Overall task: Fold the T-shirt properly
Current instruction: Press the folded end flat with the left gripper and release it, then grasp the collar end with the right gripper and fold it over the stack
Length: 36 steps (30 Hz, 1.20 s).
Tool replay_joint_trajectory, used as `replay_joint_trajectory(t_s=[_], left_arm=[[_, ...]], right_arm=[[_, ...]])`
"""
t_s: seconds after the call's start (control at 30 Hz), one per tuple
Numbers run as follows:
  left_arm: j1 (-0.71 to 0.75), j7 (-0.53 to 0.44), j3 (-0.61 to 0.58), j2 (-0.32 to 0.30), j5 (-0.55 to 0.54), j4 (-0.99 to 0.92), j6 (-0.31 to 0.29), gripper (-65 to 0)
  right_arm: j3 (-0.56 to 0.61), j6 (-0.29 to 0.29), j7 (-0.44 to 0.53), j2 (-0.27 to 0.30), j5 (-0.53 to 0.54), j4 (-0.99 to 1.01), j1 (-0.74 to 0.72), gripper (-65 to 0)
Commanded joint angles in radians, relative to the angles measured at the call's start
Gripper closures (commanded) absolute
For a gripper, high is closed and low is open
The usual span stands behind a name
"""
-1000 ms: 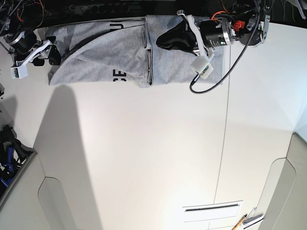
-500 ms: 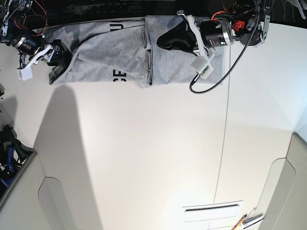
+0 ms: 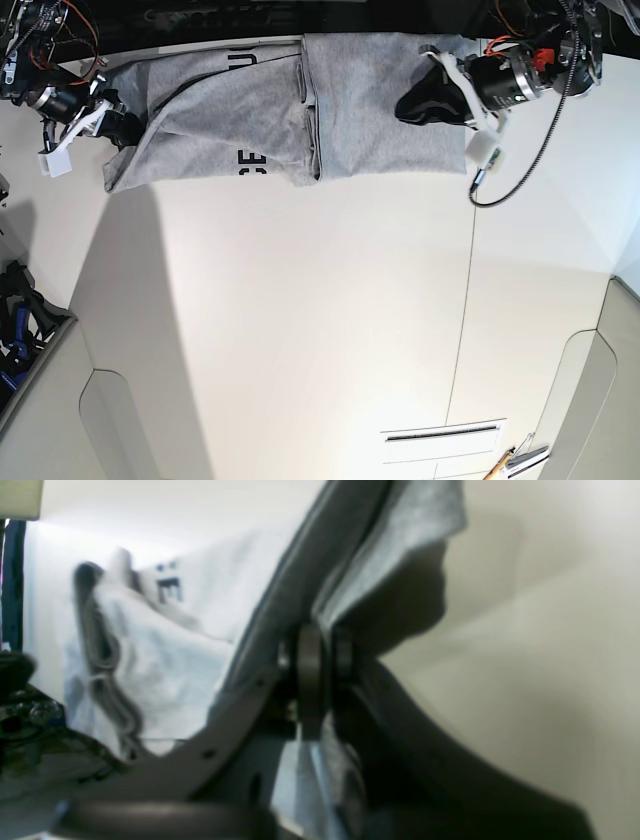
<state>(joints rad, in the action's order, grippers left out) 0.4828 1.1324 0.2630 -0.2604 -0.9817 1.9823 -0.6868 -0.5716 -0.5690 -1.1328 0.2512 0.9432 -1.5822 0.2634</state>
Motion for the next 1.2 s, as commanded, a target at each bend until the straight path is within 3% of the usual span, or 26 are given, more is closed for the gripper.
replay_joint_trajectory(t_s=[0.0,0.1,0.17,0.27,0.43,0.7,0.87,1.17], left_arm=[[0.005,-0.040,0.041,-0.006,0.014,0.000,-0.011,-7.8],[0.002,-0.128,0.135,-0.006,0.083,-0.076,-0.011,-6.8],[0.001,-0.163,0.174,-0.006,0.108,-0.147,0.006,-1.7],[-0.001,-0.164,0.189,-0.006,0.122,-0.253,0.018,0.0],[-0.001,-0.164,0.172,-0.005,0.098,-0.356,0.018,0.0],[-0.001,-0.164,0.125,-0.003,0.092,-0.364,0.018,0.0],[-0.001,-0.164,0.123,-0.003,0.092,-0.364,0.018,0.0],[-0.001,-0.164,0.123,-0.003,0.091,-0.364,0.018,0.0]], right_arm=[[-0.005,-0.008,0.006,0.012,0.038,-0.036,-0.008,0.0],[-0.005,-0.015,-0.006,0.012,0.074,-0.106,-0.008,0.0],[-0.004,-0.015,-0.024,0.011,0.090,-0.160,-0.006,0.0],[-0.003,-0.015,-0.033,0.002,0.100,-0.242,-0.005,0.0],[0.036,-0.015,-0.046,-0.071,0.138,-0.354,-0.005,0.0],[0.378,-0.016,-0.040,-0.180,0.149,-0.391,0.000,0.0],[0.612,-0.015,0.027,-0.238,0.037,-0.391,-0.006,0.0],[0.903,-0.008,0.198,-0.254,-0.277,-0.387,-0.025,0.0]])
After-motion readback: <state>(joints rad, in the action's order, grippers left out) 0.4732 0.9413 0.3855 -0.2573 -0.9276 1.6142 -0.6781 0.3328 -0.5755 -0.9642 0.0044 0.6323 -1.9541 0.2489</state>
